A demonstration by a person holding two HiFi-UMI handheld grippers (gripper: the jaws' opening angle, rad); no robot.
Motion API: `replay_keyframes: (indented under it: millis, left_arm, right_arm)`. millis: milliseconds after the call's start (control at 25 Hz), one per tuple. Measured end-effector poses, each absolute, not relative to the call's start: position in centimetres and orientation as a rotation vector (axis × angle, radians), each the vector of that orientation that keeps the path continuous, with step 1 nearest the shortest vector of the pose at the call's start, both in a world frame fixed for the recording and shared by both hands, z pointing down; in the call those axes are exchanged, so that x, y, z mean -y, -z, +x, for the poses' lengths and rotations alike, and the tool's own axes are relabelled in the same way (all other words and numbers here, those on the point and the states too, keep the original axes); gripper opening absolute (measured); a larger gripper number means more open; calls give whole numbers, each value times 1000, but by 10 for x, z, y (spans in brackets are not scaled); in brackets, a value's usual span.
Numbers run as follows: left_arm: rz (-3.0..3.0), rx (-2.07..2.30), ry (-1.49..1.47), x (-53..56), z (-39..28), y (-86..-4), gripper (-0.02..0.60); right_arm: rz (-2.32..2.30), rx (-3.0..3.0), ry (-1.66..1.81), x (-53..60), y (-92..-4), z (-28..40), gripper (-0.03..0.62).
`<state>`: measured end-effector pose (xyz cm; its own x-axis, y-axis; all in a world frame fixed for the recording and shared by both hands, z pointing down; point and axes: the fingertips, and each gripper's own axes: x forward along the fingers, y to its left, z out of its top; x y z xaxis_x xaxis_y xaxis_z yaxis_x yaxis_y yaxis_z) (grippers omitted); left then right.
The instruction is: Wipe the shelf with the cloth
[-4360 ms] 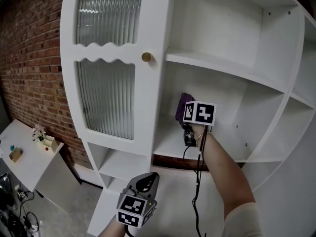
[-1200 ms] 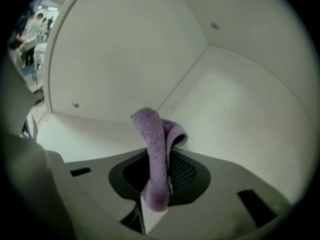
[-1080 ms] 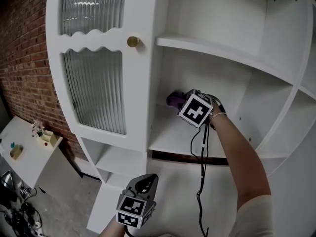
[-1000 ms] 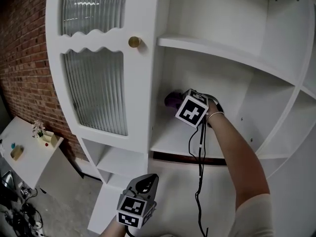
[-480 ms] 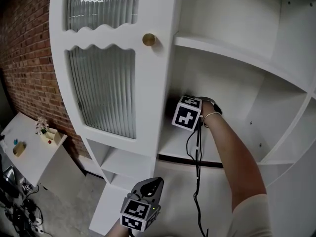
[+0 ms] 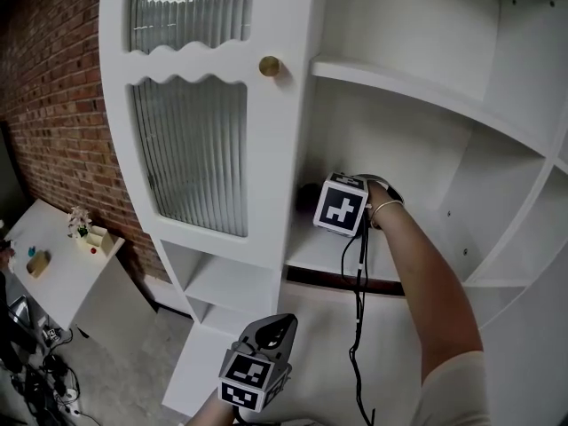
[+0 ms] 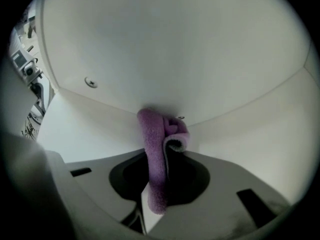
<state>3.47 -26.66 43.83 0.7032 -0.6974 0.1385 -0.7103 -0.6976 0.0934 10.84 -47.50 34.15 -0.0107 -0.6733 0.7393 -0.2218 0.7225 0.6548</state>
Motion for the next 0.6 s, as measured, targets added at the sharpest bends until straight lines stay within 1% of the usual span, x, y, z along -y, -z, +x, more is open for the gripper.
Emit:
replay_keyframes:
  millis: [600]
  left_arm:
    - [2826, 1137, -181, 213, 22, -436, 12]
  right_arm:
    - [625, 1567, 387, 369, -343, 82, 71]
